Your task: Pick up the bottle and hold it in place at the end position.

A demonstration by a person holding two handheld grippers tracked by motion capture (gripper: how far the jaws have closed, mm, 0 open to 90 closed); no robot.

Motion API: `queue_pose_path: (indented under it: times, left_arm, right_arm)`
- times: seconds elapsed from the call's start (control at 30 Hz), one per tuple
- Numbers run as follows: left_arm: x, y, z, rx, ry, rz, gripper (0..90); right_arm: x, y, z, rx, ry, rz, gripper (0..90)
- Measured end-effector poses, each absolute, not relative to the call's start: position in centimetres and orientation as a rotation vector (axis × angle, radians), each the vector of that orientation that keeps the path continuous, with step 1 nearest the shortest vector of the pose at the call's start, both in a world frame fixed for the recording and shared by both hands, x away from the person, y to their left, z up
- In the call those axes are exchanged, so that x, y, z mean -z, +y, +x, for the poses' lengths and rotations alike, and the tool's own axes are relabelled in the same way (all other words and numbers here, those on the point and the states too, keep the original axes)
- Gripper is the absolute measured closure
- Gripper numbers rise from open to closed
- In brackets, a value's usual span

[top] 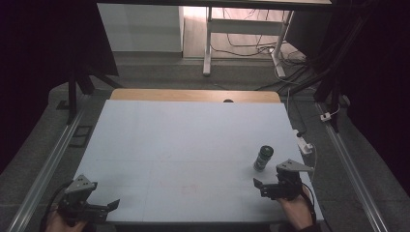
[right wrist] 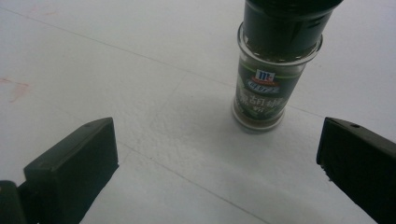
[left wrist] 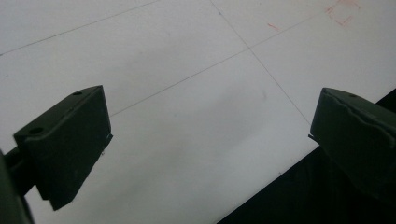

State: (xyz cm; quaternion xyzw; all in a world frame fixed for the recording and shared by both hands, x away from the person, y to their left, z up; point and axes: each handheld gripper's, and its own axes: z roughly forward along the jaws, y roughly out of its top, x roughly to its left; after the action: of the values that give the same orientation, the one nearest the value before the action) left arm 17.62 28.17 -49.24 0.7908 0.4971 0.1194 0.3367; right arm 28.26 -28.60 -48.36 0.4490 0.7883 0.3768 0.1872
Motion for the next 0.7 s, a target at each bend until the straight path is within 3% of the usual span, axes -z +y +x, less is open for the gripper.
queue_pose_path:
  times: [0.7]
  left_arm:
    - [49.3, 28.2, 17.7, -0.301, 1.302, 2.059, 0.0]
  right_arm:
    - [49.4, -28.7, 31.9, -0.956, 2.238, 1.266, 0.0]
